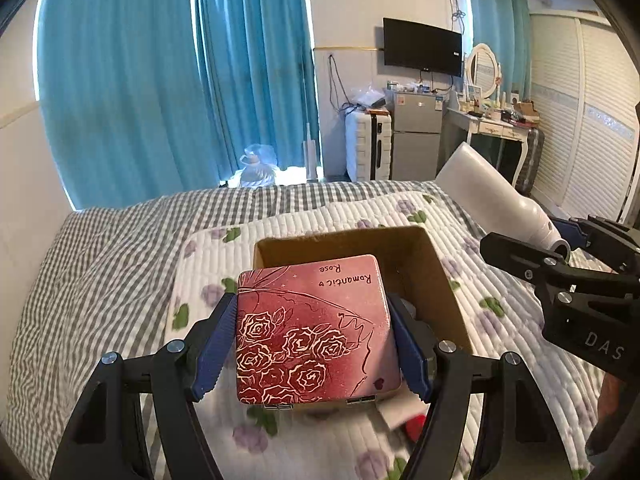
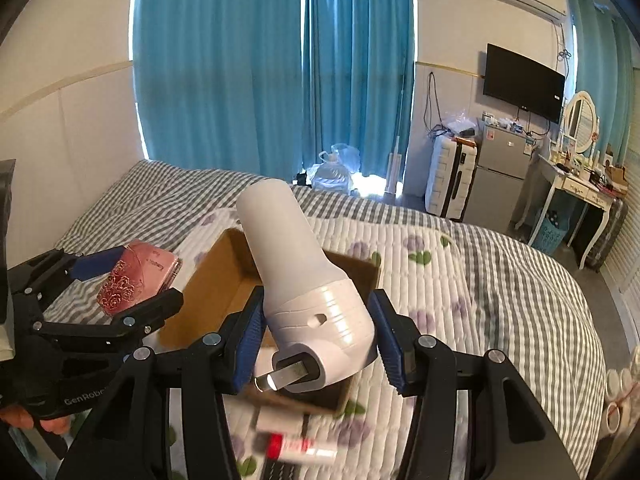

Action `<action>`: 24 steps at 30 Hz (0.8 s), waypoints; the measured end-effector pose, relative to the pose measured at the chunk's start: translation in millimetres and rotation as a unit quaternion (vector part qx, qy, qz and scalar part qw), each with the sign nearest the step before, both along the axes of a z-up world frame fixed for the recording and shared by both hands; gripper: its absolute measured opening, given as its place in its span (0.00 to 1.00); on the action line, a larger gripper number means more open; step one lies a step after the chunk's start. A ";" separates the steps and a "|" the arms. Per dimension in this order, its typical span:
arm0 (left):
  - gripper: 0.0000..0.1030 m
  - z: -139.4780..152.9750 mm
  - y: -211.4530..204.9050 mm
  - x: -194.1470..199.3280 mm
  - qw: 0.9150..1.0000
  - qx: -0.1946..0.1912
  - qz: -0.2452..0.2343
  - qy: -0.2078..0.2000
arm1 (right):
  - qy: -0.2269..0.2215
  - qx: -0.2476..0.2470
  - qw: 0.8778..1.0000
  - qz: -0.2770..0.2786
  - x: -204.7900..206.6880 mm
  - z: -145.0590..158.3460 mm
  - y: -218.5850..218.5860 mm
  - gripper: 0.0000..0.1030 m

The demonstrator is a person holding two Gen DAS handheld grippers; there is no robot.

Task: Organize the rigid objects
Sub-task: 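Lower the hair dryer and pink card case into the box with both tools and release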

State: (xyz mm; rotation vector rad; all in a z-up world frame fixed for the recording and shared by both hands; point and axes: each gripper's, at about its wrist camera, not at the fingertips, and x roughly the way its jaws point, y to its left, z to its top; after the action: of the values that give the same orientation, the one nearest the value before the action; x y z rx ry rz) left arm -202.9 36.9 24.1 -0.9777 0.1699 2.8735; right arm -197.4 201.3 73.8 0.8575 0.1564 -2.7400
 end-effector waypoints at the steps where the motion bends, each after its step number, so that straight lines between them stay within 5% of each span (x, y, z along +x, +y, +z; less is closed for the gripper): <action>1: 0.71 -3.6 1.6 -7.3 1.000 -0.002 0.000 -0.002 | -0.001 0.003 1.000 0.000 -9.5 -2.4 -1.1 0.49; 13: 0.71 -85.1 11.0 -71.1 0.997 -0.018 0.015 -0.070 | -0.051 0.013 0.999 0.009 -80.3 -65.6 4.3 0.49; 20: 0.74 -102.3 18.6 -70.9 0.996 -0.033 0.007 -0.085 | -0.066 0.025 0.997 0.013 -83.0 -79.8 4.7 0.50; 24: 0.85 -94.0 14.3 -60.1 0.997 -0.017 0.003 -0.070 | -0.066 0.020 0.998 0.011 -79.8 -79.0 4.1 0.50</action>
State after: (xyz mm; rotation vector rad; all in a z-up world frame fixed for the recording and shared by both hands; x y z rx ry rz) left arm -263.0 51.3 -69.9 -1.1819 0.2043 2.8040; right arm -277.2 205.4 -5.3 1.0380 0.1940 -2.6572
